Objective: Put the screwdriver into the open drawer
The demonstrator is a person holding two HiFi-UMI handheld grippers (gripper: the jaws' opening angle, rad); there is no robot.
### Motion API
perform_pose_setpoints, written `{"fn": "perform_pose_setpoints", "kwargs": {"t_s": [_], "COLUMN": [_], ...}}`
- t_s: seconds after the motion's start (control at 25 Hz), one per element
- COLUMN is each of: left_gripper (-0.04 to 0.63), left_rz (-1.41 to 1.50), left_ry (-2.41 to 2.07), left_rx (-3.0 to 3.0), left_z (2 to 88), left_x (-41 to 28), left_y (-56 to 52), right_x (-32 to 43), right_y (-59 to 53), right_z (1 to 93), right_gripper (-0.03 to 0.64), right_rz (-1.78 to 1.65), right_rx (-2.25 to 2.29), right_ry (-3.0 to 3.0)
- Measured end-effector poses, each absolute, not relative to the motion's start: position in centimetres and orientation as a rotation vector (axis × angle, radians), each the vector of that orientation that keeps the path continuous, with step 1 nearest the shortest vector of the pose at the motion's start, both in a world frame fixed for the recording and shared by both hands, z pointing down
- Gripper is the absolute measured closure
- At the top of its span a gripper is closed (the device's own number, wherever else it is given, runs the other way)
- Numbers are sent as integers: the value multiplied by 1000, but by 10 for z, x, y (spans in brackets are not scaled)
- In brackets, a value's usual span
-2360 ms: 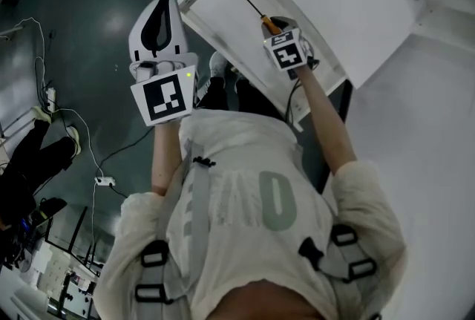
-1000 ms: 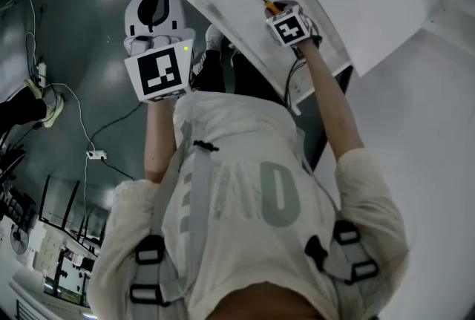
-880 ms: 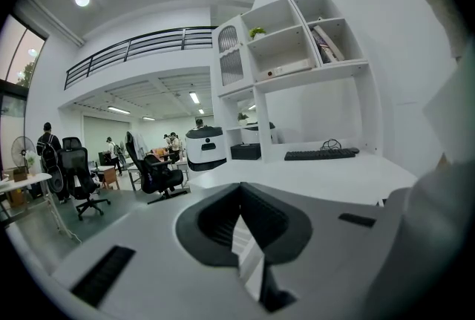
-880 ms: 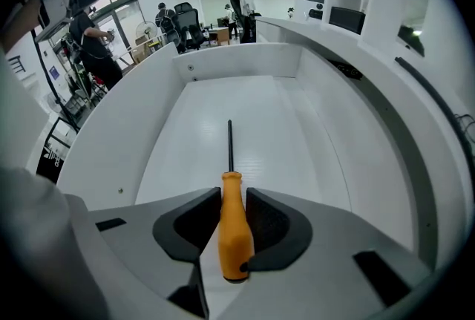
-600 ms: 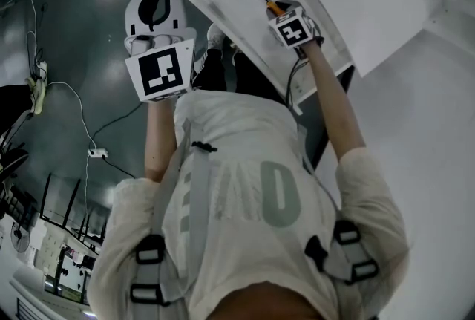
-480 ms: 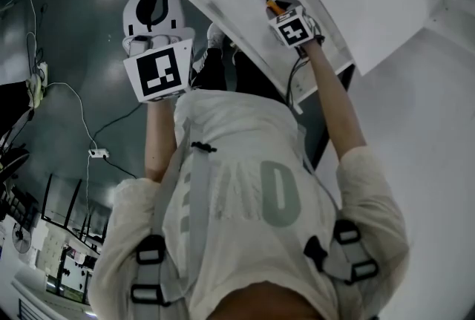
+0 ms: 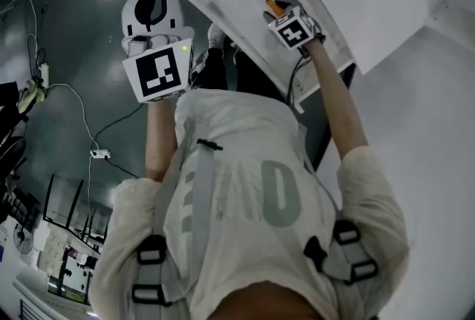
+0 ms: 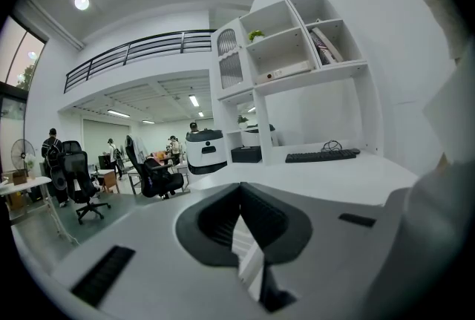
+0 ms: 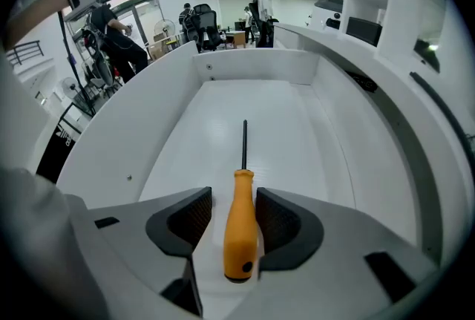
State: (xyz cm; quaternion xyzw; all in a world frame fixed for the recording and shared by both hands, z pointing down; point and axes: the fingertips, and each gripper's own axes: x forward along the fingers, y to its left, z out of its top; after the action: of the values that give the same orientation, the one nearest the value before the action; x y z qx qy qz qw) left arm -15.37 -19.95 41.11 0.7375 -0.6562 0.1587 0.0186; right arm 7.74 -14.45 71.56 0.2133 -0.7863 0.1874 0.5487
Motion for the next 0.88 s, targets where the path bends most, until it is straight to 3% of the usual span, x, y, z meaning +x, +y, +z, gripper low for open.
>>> {"fn": "perform_pose_setpoints", "kwargs": {"t_s": [0.88], "left_gripper": [589], "left_rz": [456], "left_ry": [-2046], "left_rx": [2313], "left_z": [398], "left_x": [-149], "left_y": [-198], "right_x": [82], "right_y": [-148], "right_z": [715], "right_gripper": [402], "right_rz": [413], "right_rx": [548], "right_ry": [-1839]}}
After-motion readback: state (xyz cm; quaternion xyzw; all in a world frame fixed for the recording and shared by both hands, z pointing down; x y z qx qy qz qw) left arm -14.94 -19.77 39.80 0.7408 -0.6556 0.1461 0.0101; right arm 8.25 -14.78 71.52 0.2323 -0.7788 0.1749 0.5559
